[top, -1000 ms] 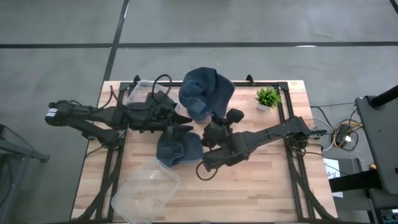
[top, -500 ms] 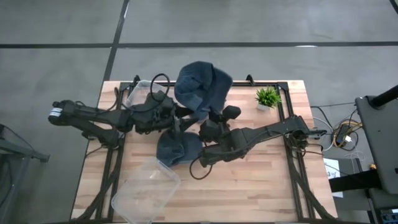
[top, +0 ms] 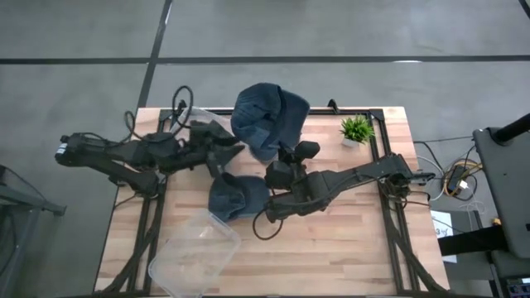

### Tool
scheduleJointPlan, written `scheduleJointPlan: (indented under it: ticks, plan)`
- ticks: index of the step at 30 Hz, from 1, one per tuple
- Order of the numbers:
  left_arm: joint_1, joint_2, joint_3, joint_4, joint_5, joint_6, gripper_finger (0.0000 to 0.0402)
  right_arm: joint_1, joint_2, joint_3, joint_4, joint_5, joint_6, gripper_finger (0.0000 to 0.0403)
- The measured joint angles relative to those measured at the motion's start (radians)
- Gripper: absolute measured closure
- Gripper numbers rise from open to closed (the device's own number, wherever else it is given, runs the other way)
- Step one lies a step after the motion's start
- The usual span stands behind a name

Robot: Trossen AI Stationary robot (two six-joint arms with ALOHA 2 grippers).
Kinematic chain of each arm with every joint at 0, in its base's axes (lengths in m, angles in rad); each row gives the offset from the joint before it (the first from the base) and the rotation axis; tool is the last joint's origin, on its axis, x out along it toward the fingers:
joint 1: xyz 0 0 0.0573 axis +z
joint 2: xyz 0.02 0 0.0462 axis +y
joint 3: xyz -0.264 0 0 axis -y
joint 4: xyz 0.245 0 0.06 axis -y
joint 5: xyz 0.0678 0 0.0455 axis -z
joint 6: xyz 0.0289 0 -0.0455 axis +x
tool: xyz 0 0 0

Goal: Pick & Place hat
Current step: Put the bottom right dark blue cap into the bottom transparent bin

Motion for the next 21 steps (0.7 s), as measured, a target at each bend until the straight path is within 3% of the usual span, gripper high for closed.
scheduleJointPlan:
  ticks: [9,21]
  plan:
    - [-0.001,0.024,-0.006,-0.026,-0.037,-0.168,0.0181,0.000,0.000,-0.002,0.031,-0.001,-0.005,0.0391]
    - [-0.033,0.021,0.000,-0.021,0.012,-0.346,0.0181,0.000,0.000,-0.005,0.028,-0.001,-0.005,0.0391]
